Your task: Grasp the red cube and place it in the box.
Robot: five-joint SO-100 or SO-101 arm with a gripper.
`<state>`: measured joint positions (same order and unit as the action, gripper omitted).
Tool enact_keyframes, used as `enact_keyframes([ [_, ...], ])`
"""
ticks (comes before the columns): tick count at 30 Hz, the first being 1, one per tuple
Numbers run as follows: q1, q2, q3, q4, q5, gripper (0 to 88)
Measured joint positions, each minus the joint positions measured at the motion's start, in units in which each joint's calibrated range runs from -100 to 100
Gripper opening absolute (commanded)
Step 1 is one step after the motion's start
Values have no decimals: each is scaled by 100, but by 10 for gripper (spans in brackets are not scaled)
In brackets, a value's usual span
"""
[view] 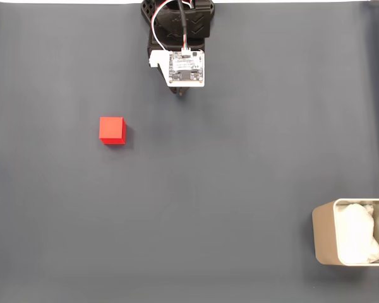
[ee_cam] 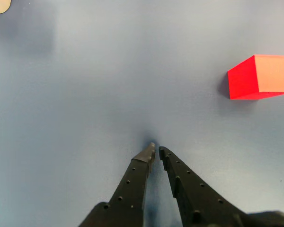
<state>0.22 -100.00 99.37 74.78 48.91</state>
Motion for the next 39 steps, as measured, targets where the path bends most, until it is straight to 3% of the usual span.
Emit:
enact_keyframes([
  [23,0,0,0,-16,0,0],
  [32,15,417,-452,-1726,49,0],
  [39,-96,1702,-2685,-2100,73,0],
])
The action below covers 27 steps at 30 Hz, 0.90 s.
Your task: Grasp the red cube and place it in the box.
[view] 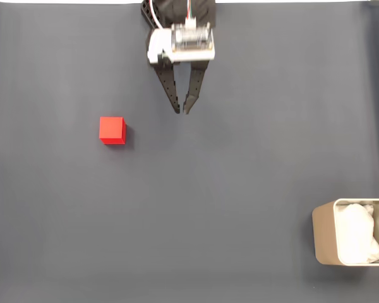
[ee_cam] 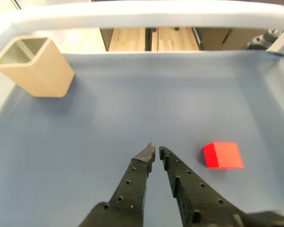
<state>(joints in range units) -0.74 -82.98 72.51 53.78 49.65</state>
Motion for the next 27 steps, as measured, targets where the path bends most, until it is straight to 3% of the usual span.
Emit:
enact_keyframes([
  [13,59,2649,-3951,1161,20,0],
  [27,1098,3552,-4702,1862,-93,0],
])
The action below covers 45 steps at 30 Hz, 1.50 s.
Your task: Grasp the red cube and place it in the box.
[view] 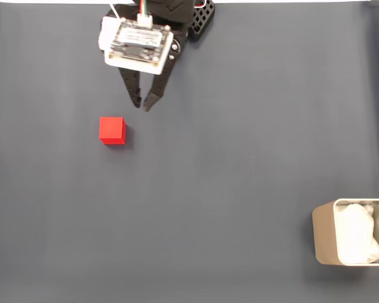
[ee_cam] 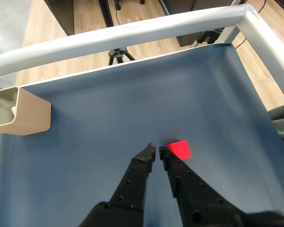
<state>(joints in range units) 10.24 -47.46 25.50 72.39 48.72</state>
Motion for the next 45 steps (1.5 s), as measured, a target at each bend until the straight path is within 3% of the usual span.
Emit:
enact_keyframes([
  [23,1239,964,27,24,-59,18],
  [45,1751,964,1863,-1734,220,215],
])
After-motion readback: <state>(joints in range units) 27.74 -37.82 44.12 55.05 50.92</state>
